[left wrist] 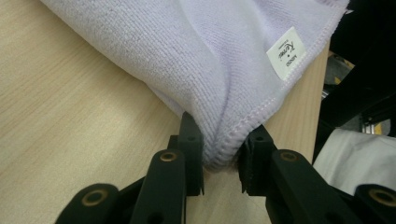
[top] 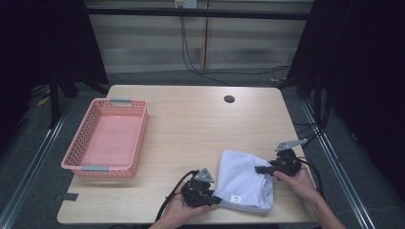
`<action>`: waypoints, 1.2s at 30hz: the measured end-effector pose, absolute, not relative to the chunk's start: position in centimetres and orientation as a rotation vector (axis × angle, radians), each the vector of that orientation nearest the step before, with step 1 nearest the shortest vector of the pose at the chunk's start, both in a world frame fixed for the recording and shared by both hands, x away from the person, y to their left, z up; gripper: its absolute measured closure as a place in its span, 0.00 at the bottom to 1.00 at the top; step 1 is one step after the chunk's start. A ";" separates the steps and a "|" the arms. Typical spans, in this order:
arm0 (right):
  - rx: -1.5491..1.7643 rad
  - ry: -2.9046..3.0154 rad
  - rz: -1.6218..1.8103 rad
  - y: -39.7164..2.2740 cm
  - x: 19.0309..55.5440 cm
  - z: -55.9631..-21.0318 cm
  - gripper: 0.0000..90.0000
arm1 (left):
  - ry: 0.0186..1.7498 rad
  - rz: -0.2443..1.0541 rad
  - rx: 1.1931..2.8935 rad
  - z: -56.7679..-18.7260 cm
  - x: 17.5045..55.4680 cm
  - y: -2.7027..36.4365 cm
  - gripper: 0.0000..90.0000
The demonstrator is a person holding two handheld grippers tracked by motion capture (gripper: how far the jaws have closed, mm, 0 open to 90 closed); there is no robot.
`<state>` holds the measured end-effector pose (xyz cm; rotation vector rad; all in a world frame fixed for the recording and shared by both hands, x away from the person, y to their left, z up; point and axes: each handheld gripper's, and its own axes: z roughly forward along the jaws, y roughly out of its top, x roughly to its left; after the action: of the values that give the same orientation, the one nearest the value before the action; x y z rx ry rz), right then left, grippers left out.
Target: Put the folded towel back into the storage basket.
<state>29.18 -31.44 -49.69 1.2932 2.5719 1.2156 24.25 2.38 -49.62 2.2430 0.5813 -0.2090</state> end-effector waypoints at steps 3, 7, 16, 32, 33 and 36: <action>1.304 2.564 1.214 -31.4 29.2 -49.5 0.78 | 0.573 -0.219 2.242 -49.5 24.3 2.5 0.83; 1.326 2.542 1.249 -31.2 29.2 -48.9 0.80 | 0.552 -0.266 2.205 -48.6 24.4 2.9 0.84; 1.314 2.500 1.339 -30.4 29.9 -47.3 0.80 | 0.560 -0.233 2.170 -47.0 25.0 4.4 0.84; 1.264 2.502 1.374 -28.9 32.0 -44.3 0.81 | 0.558 -0.202 2.097 -43.6 26.5 6.2 0.84; 1.264 2.502 1.374 -28.9 32.0 -44.3 0.81 | 0.558 -0.202 2.097 -43.6 26.5 6.2 0.84; 1.232 2.504 1.387 -28.5 32.9 -43.4 0.81 | 0.560 -0.180 2.082 -42.9 26.9 6.9 0.84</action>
<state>32.87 -28.47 -43.38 1.2322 2.5040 1.3875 26.91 6.87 -42.93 2.0824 0.5601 -0.1803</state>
